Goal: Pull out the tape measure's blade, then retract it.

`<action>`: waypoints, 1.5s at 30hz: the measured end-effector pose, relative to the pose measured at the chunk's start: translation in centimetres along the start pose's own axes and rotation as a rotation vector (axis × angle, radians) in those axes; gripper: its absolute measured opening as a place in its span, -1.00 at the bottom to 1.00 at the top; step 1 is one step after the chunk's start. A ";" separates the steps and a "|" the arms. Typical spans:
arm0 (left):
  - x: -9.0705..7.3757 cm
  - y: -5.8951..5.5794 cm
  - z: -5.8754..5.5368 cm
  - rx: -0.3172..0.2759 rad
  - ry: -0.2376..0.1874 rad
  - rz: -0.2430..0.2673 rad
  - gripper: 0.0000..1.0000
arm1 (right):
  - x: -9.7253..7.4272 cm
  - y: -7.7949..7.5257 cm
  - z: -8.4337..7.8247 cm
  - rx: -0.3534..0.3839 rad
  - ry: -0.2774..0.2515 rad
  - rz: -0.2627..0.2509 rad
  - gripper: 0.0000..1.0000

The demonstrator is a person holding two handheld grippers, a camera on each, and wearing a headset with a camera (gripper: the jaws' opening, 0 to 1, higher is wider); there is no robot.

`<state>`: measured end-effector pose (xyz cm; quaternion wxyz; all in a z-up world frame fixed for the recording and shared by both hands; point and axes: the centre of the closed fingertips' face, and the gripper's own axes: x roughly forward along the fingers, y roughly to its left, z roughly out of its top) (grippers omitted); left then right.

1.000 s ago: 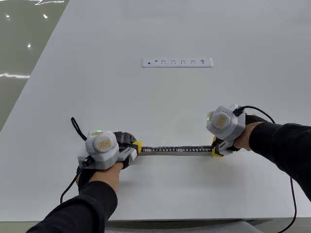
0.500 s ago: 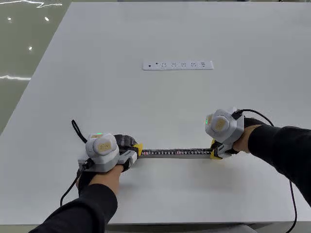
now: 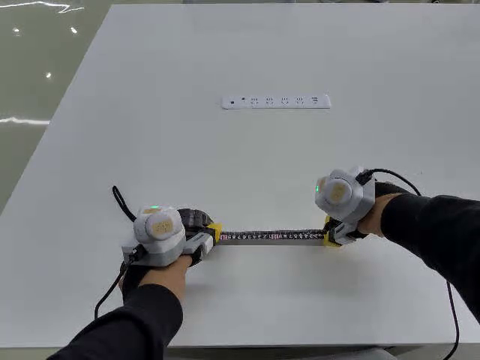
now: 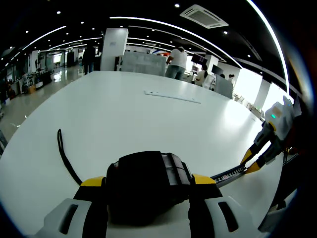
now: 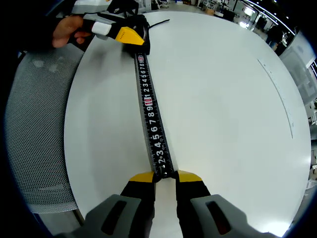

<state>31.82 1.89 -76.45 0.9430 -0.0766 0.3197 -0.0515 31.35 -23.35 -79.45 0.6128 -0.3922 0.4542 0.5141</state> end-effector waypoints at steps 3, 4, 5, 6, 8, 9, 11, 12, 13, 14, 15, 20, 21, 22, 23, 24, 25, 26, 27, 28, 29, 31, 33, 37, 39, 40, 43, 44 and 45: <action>0.0 0.0 0.0 0.000 0.001 0.000 0.24 | 0.0 0.0 0.1 -0.001 0.002 0.000 -0.78; 0.0 0.0 0.0 0.000 0.001 0.000 0.24 | 0.0 0.0 0.1 -0.001 0.002 0.000 -0.78; 0.0 0.0 0.0 0.000 0.001 -0.001 0.24 | 0.0 0.0 0.1 -0.001 0.002 0.000 -0.78; 0.0 0.0 0.0 0.000 0.001 -0.001 0.24 | 0.0 0.0 0.1 -0.001 0.001 0.000 -0.78; 0.0 0.0 0.0 0.000 0.001 -0.001 0.24 | 0.1 0.0 0.2 -0.002 0.000 0.000 -0.78; 0.0 0.0 0.0 0.000 0.002 -0.001 0.24 | 0.1 0.0 0.2 -0.003 -0.002 0.000 -0.78; 0.0 0.0 0.0 -0.001 0.002 -0.001 0.24 | 0.1 0.0 0.3 -0.004 -0.006 0.001 -0.78; 0.0 0.0 0.0 -0.001 0.003 -0.001 0.24 | 0.1 0.0 0.4 -0.006 -0.006 0.001 -0.78; 0.0 0.0 0.0 -0.001 0.003 -0.001 0.24 | 0.2 0.0 0.4 -0.006 -0.005 0.001 -0.78; 0.0 0.0 0.0 -0.001 0.004 -0.001 0.24 | 0.2 0.0 0.4 -0.005 -0.006 0.001 -0.78; 0.0 0.0 0.0 -0.001 0.003 0.000 0.24 | 0.2 0.0 0.4 -0.006 -0.006 0.001 -0.78; 0.1 0.0 0.0 0.000 0.003 0.001 0.24 | 0.2 0.0 0.6 -0.005 -0.009 0.001 -0.78; 0.1 0.0 0.0 0.000 0.003 0.001 0.24 | 0.2 0.0 0.7 -0.005 -0.008 0.001 -0.78; 0.1 0.0 0.0 0.000 0.003 0.001 0.24 | 0.3 0.0 0.7 -0.006 -0.008 0.001 -0.78; 0.1 0.0 0.0 -0.001 0.003 0.001 0.24 | 0.3 0.0 0.7 -0.005 -0.008 0.002 -0.78; 0.1 0.0 0.0 -0.001 0.003 0.001 0.24 | 0.3 0.0 0.7 -0.004 -0.008 0.001 -0.78; 0.1 0.0 0.0 -0.002 0.004 0.001 0.24 | 0.3 0.0 0.8 -0.005 -0.009 0.001 -0.78; 0.1 0.0 0.0 -0.002 0.004 0.000 0.24 | 0.3 0.0 0.8 -0.004 -0.010 0.001 -0.78; 0.1 0.0 0.0 -0.003 0.003 0.000 0.24 | 0.3 0.0 0.9 -0.003 -0.010 0.001 -0.78; 0.1 0.0 0.0 -0.002 0.003 0.001 0.24 | 0.3 0.0 0.9 -0.003 -0.011 0.001 -0.78; 0.1 0.0 0.0 -0.002 0.003 0.001 0.24 | 0.3 0.0 0.9 -0.003 -0.011 0.001 -0.78; 0.1 0.0 0.0 -0.002 0.003 0.001 0.24 | 0.3 0.0 0.9 -0.003 -0.011 0.001 -0.78; 0.1 0.0 0.0 -0.002 0.003 0.001 0.24 | 0.3 0.0 0.9 -0.003 -0.011 0.002 -0.78; 0.1 0.0 0.0 -0.004 0.001 0.002 0.24 | 0.4 0.0 1.1 -0.001 -0.009 0.000 -0.78; 0.1 0.0 0.0 -0.005 0.002 0.002 0.24 | 0.4 0.1 1.2 0.000 -0.010 -0.001 -0.78; 0.1 0.0 0.0 -0.005 0.003 0.002 0.24 | 0.4 0.1 1.2 0.000 -0.010 -0.001 -0.78; 0.1 0.0 0.0 -0.005 0.005 0.001 0.24 | 0.5 0.1 1.3 0.001 -0.010 -0.001 -0.78; 0.1 0.0 0.0 -0.005 0.005 0.001 0.24 | 0.5 0.1 1.3 0.001 -0.010 -0.001 -0.78; 0.1 0.0 0.0 -0.005 0.005 0.001 0.24 | 0.5 0.1 1.4 0.001 -0.010 -0.001 -0.78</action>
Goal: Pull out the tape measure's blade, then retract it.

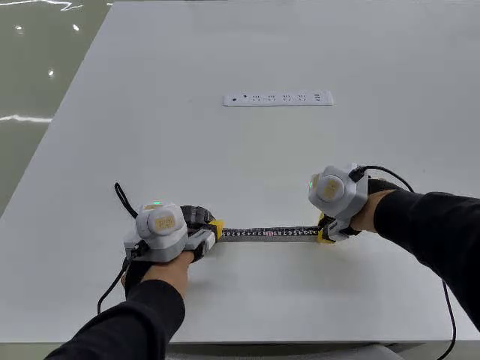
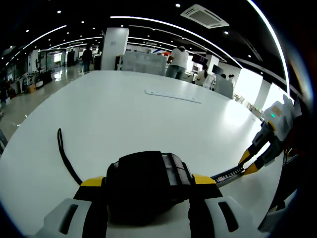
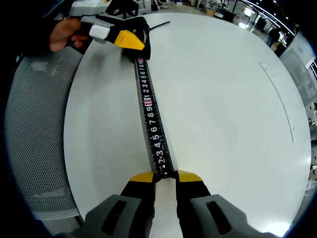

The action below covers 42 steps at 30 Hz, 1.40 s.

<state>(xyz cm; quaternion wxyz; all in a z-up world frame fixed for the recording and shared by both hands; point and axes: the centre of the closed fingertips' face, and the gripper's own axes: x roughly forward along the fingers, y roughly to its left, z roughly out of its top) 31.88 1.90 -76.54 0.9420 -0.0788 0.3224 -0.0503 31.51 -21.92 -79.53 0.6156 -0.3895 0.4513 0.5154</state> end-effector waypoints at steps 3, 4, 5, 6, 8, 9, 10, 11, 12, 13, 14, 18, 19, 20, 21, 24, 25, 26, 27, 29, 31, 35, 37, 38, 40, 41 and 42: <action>0.0 0.0 0.0 0.000 0.000 0.000 0.24 | 0.0 0.0 0.1 0.003 -0.002 -0.001 -0.78; 0.0 0.0 0.0 -0.001 0.001 0.000 0.24 | 0.0 0.0 0.1 0.002 -0.002 -0.002 -0.78; 0.0 0.0 0.0 0.000 0.000 0.000 0.24 | 0.1 0.0 0.2 0.003 -0.001 -0.002 -0.78; 0.0 0.0 0.0 0.000 0.000 0.000 0.24 | 0.1 0.0 0.2 0.002 -0.001 -0.002 -0.78; 0.0 0.0 0.0 -0.001 0.000 -0.001 0.24 | 0.1 0.1 0.2 0.004 -0.002 -0.003 -0.78; 0.0 0.0 0.0 -0.001 0.001 -0.001 0.24 | 0.1 0.1 0.2 0.004 -0.002 -0.002 -0.78; 0.0 0.0 0.0 -0.002 0.002 -0.002 0.24 | 0.1 0.1 0.2 0.004 -0.002 -0.002 -0.78; 0.0 0.0 0.0 -0.002 0.002 -0.002 0.24 | 0.1 0.1 0.3 0.004 -0.003 -0.002 -0.78; 0.0 0.0 0.0 -0.003 0.003 -0.001 0.24 | 0.1 0.1 0.3 0.004 -0.003 -0.002 -0.78; 0.0 0.0 0.0 -0.003 0.003 -0.001 0.24 | 0.1 0.1 0.3 0.004 -0.003 -0.002 -0.78; 0.0 0.0 -0.1 -0.003 0.002 0.000 0.24 | 0.1 0.2 0.3 0.003 -0.003 -0.002 -0.78; 0.0 0.0 -0.1 -0.004 0.002 0.000 0.24 | 0.1 0.2 0.4 0.005 -0.004 -0.002 -0.78; 0.0 0.0 -0.1 -0.004 0.002 0.000 0.24 | 0.1 0.2 0.4 0.005 -0.005 -0.002 -0.78; 0.0 0.0 -0.1 -0.004 0.002 0.000 0.24 | 0.1 0.2 0.4 0.006 -0.005 -0.002 -0.78; 0.0 0.0 -0.1 -0.004 0.002 0.000 0.24 | 0.1 0.2 0.4 0.006 -0.005 -0.002 -0.78; 0.0 0.0 0.0 -0.004 0.004 0.002 0.24 | 0.2 0.2 0.6 0.009 -0.012 -0.004 -0.78; 0.0 0.0 0.0 -0.004 0.004 0.001 0.24 | 0.2 0.2 0.7 0.009 -0.012 -0.004 -0.78; 0.0 0.0 0.0 -0.005 0.005 0.001 0.24 | 0.2 0.2 0.7 0.010 -0.012 -0.004 -0.78; 0.0 0.0 0.0 -0.005 0.006 0.000 0.24 | 0.2 0.2 0.8 0.010 -0.013 -0.004 -0.78; 0.0 0.0 0.0 -0.006 0.006 0.001 0.24 | 0.2 0.2 0.8 0.009 -0.014 -0.003 -0.78; 0.0 0.0 0.0 -0.006 0.006 0.001 0.24 | 0.2 0.2 0.9 0.008 -0.015 -0.003 -0.78; 0.1 0.0 0.0 -0.007 0.010 -0.001 0.24 | 0.3 0.3 1.1 0.005 -0.017 -0.003 -0.78; 0.1 0.0 0.0 -0.007 0.008 0.000 0.24 | 0.3 0.3 1.2 0.006 -0.018 -0.003 -0.78; 0.1 0.0 0.0 -0.007 0.007 0.000 0.24 | 0.3 0.3 1.2 0.007 -0.018 -0.003 -0.78; 0.1 0.0 0.0 -0.007 0.007 -0.001 0.24 | 0.3 0.3 1.3 0.007 -0.019 -0.004 -0.78; 0.0 0.0 0.0 -0.007 0.007 -0.001 0.24 | 0.3 0.3 1.3 0.008 -0.020 -0.004 -0.78; 0.0 0.0 0.0 -0.007 0.008 -0.002 0.24 | 0.4 0.3 1.3 0.009 -0.021 -0.004 -0.78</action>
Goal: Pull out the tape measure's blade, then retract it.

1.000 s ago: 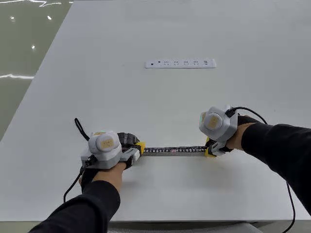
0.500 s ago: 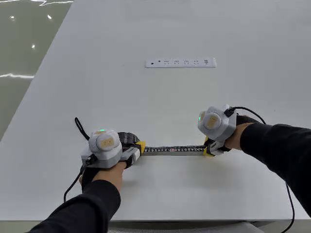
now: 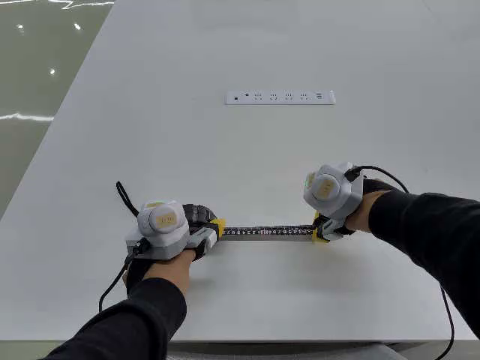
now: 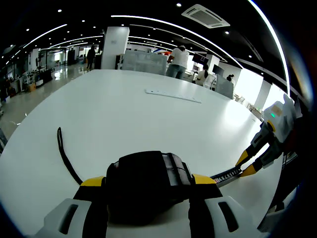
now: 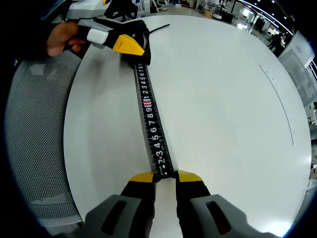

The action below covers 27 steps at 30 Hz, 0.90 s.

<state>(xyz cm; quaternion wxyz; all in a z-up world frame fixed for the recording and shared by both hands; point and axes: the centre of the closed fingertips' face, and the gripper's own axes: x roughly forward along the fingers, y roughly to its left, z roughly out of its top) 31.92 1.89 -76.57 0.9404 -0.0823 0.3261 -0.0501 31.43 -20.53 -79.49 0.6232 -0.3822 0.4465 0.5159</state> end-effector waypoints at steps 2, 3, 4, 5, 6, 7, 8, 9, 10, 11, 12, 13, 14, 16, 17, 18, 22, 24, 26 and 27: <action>0.0 0.0 0.0 0.000 0.000 0.000 0.24 | 0.0 0.0 0.1 0.001 0.000 0.000 -0.78; 0.0 0.0 0.0 -0.001 0.001 0.000 0.24 | 0.0 0.0 0.1 0.001 0.000 0.000 -0.78; 0.0 0.0 0.0 -0.001 0.001 0.000 0.24 | 0.1 0.0 0.1 0.000 -0.001 0.000 -0.78; 0.0 0.0 0.0 -0.001 0.000 0.000 0.24 | 0.1 0.0 0.2 0.001 -0.002 0.000 -0.78; 0.0 0.0 0.0 0.000 0.000 -0.001 0.24 | 0.1 0.0 0.2 0.001 -0.003 0.000 -0.78; 0.0 0.1 0.0 -0.001 0.000 -0.001 0.24 | 0.1 0.0 0.2 0.002 -0.004 0.000 -0.78; 0.0 0.1 0.0 0.000 0.000 0.000 0.24 | 0.1 0.0 0.2 0.002 -0.005 0.000 -0.78; 0.0 0.1 0.0 0.000 0.000 0.000 0.24 | 0.1 0.1 0.3 0.002 -0.006 0.000 -0.78; 0.0 0.0 0.0 0.000 -0.001 0.000 0.24 | 0.1 0.1 0.3 0.002 -0.006 -0.001 -0.78; 0.0 0.0 0.0 0.000 -0.001 -0.001 0.24 | 0.1 0.1 0.3 0.001 -0.007 0.000 -0.78; 0.0 0.0 0.0 0.000 -0.001 -0.001 0.24 | 0.1 0.1 0.3 0.001 -0.007 0.000 -0.78; 0.0 0.0 0.0 0.000 0.000 0.000 0.24 | 0.1 0.1 0.4 0.000 -0.007 0.000 -0.78; 0.0 0.0 0.0 -0.001 0.000 0.000 0.24 | 0.1 0.1 0.4 0.000 -0.007 0.001 -0.78; 0.0 0.0 0.0 -0.001 0.001 0.002 0.24 | 0.1 0.1 0.5 0.003 -0.004 0.000 -0.78; 0.0 0.0 0.0 -0.001 0.000 0.004 0.24 | 0.2 0.1 0.5 -0.002 -0.002 -0.002 -0.78; 0.0 0.0 0.0 -0.001 -0.002 0.004 0.24 | 0.2 0.2 0.6 -0.003 -0.001 -0.003 -0.78; 0.0 0.0 0.0 -0.003 0.001 0.002 0.24 | 0.2 0.1 0.8 0.004 -0.009 0.000 -0.78; 0.0 0.0 0.0 -0.002 0.001 0.003 0.24 | 0.3 0.2 0.8 0.003 -0.012 0.001 -0.78; 0.0 0.0 0.0 -0.002 0.000 0.002 0.24 | 0.3 0.3 0.9 0.004 -0.013 0.001 -0.78; 0.0 0.0 0.0 -0.002 0.001 0.001 0.24 | 0.3 0.3 0.9 0.004 -0.013 0.001 -0.78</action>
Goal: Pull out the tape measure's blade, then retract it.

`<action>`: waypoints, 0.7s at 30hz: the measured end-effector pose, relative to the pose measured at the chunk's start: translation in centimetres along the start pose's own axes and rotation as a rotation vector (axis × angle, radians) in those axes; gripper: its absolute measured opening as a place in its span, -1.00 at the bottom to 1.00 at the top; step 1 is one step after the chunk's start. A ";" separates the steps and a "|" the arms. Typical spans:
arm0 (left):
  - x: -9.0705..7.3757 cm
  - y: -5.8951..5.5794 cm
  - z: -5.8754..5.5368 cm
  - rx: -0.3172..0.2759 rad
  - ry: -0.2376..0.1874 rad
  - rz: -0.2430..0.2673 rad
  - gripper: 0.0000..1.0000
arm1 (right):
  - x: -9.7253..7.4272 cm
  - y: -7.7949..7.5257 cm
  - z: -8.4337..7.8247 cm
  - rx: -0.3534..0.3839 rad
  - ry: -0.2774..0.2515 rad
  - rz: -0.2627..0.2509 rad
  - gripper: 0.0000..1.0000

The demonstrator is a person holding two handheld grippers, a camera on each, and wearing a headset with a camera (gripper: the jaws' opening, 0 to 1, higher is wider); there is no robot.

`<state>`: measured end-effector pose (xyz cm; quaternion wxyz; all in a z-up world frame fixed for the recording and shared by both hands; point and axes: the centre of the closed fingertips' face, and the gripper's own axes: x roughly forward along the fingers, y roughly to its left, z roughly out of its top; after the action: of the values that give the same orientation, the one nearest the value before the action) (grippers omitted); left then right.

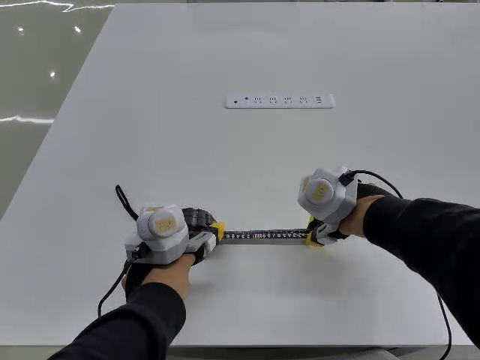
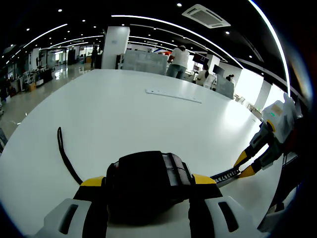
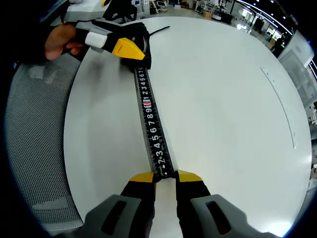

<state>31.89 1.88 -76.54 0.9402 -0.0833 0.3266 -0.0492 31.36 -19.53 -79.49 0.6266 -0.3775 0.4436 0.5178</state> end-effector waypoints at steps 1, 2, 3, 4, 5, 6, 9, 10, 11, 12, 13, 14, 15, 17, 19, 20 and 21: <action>0.0 0.0 0.0 0.000 0.002 -0.002 0.24 | 0.0 0.0 0.1 -0.001 0.000 0.000 -0.78; 0.0 0.0 0.0 0.000 0.002 -0.002 0.24 | 0.0 0.0 0.1 -0.002 0.000 0.000 -0.78; 0.0 0.0 0.0 -0.001 0.004 -0.002 0.24 | 0.1 0.0 0.1 -0.006 -0.001 0.001 -0.78; 0.0 0.0 0.0 0.000 0.004 -0.002 0.24 | 0.1 0.0 0.2 -0.007 -0.001 0.001 -0.78; 0.0 0.0 0.0 0.000 0.003 -0.002 0.24 | 0.1 0.1 0.2 -0.007 -0.001 0.001 -0.78; 0.0 0.0 0.0 -0.001 0.003 -0.002 0.24 | 0.1 0.1 0.2 -0.007 -0.001 0.000 -0.78; 0.0 0.0 0.0 -0.001 0.001 -0.002 0.24 | 0.1 0.1 0.3 -0.008 -0.002 0.000 -0.78; 0.0 0.0 -0.1 -0.001 0.001 -0.002 0.24 | 0.1 0.1 0.4 -0.008 -0.002 0.001 -0.78; 0.0 0.0 0.0 -0.001 0.000 -0.002 0.24 | 0.1 0.1 0.4 -0.007 -0.002 0.001 -0.78; 0.0 0.0 0.0 -0.001 0.000 -0.002 0.24 | 0.1 0.1 0.4 -0.007 -0.003 0.001 -0.78; 0.0 0.0 0.0 -0.001 -0.001 -0.003 0.24 | 0.1 0.1 0.5 -0.006 -0.003 0.001 -0.78; 0.0 0.0 0.0 -0.001 -0.001 -0.003 0.24 | 0.2 0.1 0.5 -0.007 -0.004 0.001 -0.78; 0.0 0.0 0.0 -0.002 -0.001 -0.004 0.24 | 0.2 0.1 0.5 -0.006 -0.004 0.002 -0.78; 0.0 0.0 0.0 -0.001 0.000 -0.004 0.25 | 0.2 0.1 0.6 -0.007 -0.004 0.002 -0.78; 0.0 0.0 0.0 -0.001 -0.001 -0.002 0.25 | 0.2 0.1 0.7 -0.008 -0.004 0.003 -0.78; 0.0 0.0 0.0 -0.001 -0.002 -0.002 0.25 | 0.2 0.1 0.7 -0.008 -0.004 0.003 -0.78; 0.0 0.0 0.0 0.000 -0.003 -0.002 0.25 | 0.2 0.1 0.7 -0.007 -0.005 0.003 -0.78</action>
<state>31.86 1.89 -76.57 0.9406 -0.0839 0.3252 -0.0500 31.39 -18.74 -79.49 0.6257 -0.3778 0.4407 0.5211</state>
